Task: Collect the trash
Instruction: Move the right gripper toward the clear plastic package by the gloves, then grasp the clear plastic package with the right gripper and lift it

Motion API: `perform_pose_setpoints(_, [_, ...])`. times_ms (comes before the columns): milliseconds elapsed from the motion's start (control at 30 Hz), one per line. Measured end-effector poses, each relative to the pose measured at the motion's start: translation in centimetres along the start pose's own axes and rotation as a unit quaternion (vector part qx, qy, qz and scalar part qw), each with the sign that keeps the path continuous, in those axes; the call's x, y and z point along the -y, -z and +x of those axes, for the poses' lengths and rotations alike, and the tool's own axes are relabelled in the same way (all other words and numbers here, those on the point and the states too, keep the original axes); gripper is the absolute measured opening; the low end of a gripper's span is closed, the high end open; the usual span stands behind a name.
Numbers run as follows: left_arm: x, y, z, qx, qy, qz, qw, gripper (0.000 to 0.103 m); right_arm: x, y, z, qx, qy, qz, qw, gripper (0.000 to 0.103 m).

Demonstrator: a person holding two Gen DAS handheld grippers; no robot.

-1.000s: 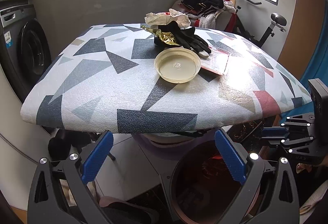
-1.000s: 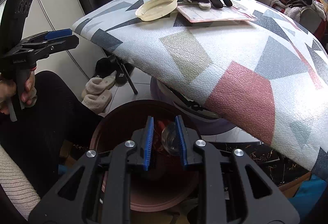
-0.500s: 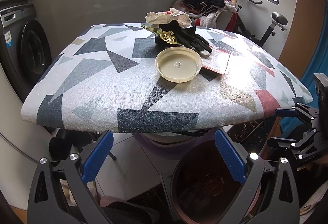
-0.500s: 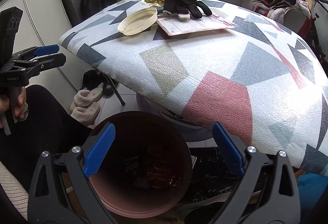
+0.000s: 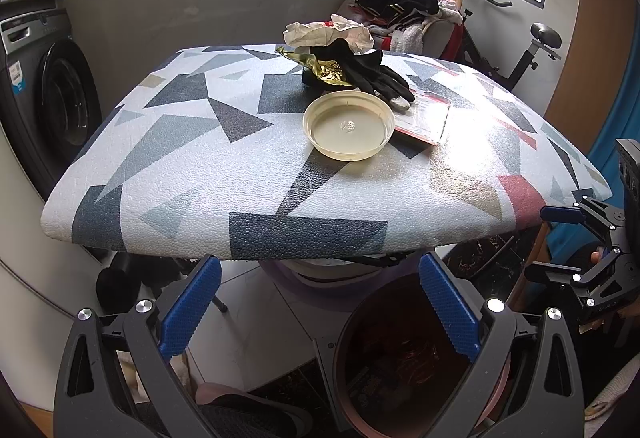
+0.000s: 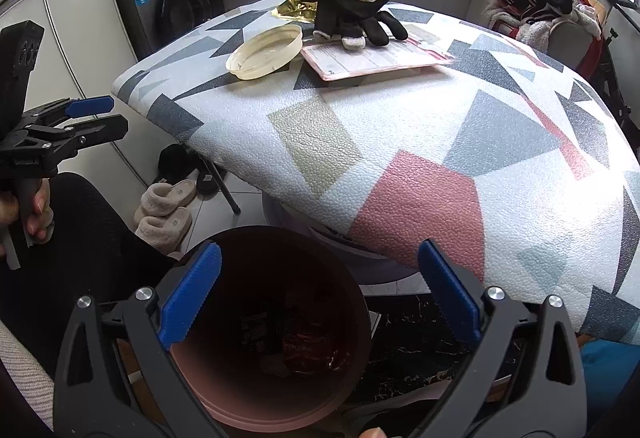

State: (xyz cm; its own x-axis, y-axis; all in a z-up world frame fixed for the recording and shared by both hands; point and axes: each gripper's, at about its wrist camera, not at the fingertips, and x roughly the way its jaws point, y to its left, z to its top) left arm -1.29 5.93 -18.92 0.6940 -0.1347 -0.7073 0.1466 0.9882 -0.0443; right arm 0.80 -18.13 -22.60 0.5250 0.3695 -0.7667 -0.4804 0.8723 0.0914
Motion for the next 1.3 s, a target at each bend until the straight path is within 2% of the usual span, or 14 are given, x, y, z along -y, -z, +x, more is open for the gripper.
perform_pose_setpoints(200, [-0.2, -0.3, -0.2, 0.007, -0.003, -0.009, 0.9999, 0.097, 1.7, -1.1, -1.1, 0.051, -0.012, 0.033, 0.998, 0.097])
perform_pose_setpoints(367, [-0.5, -0.4, -0.2, 0.007, -0.001, -0.015, 0.9999, 0.097, 3.9, -3.7, 0.0, 0.033, -0.048, 0.076, 0.995, 0.097])
perform_pose_setpoints(467, [-0.7, -0.5, -0.2, 0.009, -0.003, -0.021, 0.9997, 0.097, 4.8, -5.7, 0.7, 0.041, -0.015, 0.086, 0.995, 0.097])
perform_pose_setpoints(533, [-0.8, -0.5, -0.1, 0.009, -0.005, -0.025, 0.9996, 0.097, 5.8, -7.0, 1.5, 0.049, -0.018, 0.107, 0.993, 0.096])
perform_pose_setpoints(633, [-1.0, -0.5, 0.0, 0.011, -0.008, -0.032, 0.9994, 0.097, 7.4, -9.2, 3.6, 0.032, -0.026, 0.151, 0.988, 0.074])
perform_pose_setpoints(700, [-0.9, -0.6, 0.2, 0.009, -0.011, -0.031, 0.9994, 0.097, 8.6, -10.3, 5.2, 0.024, -0.026, 0.191, 0.981, 0.071])
perform_pose_setpoints(767, [-0.8, -0.7, 0.3, 0.009, -0.009, -0.031, 0.9994, 0.097, 9.6, -11.1, 6.5, 0.024, -0.032, 0.234, 0.971, 0.057])
perform_pose_setpoints(900, [-1.2, -0.8, 0.4, 0.011, -0.003, -0.038, 0.9992, 0.097, 10.6, -12.4, 8.6, 0.026, -0.019, 0.295, 0.955, 0.054])
perform_pose_setpoints(933, [-1.3, -0.8, 0.4, 0.011, -0.002, -0.042, 0.9991, 0.097, 10.6, -12.8, 8.9, 0.027, -0.014, 0.299, 0.954, 0.054])
perform_pose_setpoints(1000, [-1.5, -0.8, 0.4, 0.012, -0.001, -0.049, 0.9987, 0.097, 10.3, -13.5, 9.5, 0.024, -0.008, 0.295, 0.955, 0.047])
perform_pose_setpoints(1067, [-1.8, -0.9, 0.4, 0.012, 0.000, -0.054, 0.9985, 0.097, 10.1, -13.8, 9.9, 0.014, 0.013, 0.285, 0.958, 0.029])
perform_pose_setpoints(1167, [-1.9, -0.8, 0.4, 0.013, 0.000, -0.058, 0.9982, 0.097, 10.8, -13.6, 9.7, 0.016, 0.003, 0.289, 0.957, 0.020])
perform_pose_setpoints(1200, [-1.9, -0.8, 0.4, 0.013, 0.000, -0.059, 0.9982, 0.097, 11.0, -13.5, 9.3, 0.021, 0.005, 0.288, 0.957, 0.020])
perform_pose_setpoints(1300, [-1.8, -0.9, 0.4, 0.013, 0.000, -0.059, 0.9982, 0.097, 11.9, -13.1, 7.3, 0.042, 0.038, 0.272, 0.961, 0.016])
